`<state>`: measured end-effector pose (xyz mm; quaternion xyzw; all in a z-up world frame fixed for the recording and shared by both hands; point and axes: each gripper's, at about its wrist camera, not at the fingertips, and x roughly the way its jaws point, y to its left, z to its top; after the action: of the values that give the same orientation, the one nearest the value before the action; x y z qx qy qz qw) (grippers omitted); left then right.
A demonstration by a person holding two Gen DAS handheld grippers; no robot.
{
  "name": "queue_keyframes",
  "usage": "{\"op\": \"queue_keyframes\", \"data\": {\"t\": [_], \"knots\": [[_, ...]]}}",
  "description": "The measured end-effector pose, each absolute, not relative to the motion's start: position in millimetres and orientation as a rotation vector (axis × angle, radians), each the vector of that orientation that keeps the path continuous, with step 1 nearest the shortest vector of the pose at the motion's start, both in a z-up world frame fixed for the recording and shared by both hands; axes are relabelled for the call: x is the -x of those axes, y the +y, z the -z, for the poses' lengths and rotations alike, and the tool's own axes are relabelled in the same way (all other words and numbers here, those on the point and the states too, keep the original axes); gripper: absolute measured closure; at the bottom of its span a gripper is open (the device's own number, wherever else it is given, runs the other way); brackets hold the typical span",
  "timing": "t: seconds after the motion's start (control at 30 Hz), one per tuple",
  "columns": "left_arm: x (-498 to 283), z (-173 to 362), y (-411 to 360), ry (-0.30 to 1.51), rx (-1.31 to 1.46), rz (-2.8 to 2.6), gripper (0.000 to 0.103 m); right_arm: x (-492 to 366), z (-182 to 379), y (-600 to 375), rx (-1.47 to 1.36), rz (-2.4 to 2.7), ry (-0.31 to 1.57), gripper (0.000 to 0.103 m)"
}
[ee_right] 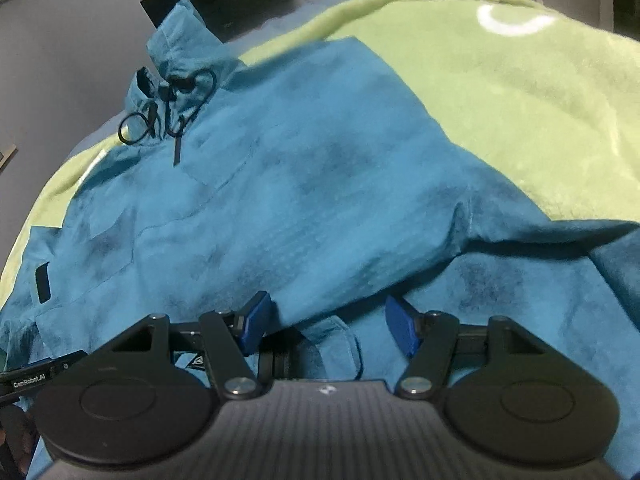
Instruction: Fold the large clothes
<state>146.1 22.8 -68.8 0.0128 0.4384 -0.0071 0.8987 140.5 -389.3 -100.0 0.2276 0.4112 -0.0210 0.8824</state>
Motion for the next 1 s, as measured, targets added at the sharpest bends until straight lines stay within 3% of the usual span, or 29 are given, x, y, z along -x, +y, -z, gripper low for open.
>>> {"op": "queue_keyframes", "data": {"t": [0.23,0.4,0.53,0.9,1.0], "knots": [[-136,6,57,0.719,0.178,0.015,0.010,-127,83,-391,-0.463,0.026,0.749,0.036],[-113,-48,122,0.573,0.286,-0.039,0.002,-106,55,-384,-0.438,-0.028,0.569,0.036],[-97,-68,193,0.520,0.289,-0.166,0.002,-87,34,-369,-0.366,-0.087,0.442,0.026],[-88,-26,354,0.631,0.370,-0.539,0.007,-91,32,-344,-0.261,-0.128,0.473,0.026],[-92,-10,373,0.665,0.426,-0.564,0.015,-94,35,-344,-0.270,-0.112,0.491,0.026]]}}
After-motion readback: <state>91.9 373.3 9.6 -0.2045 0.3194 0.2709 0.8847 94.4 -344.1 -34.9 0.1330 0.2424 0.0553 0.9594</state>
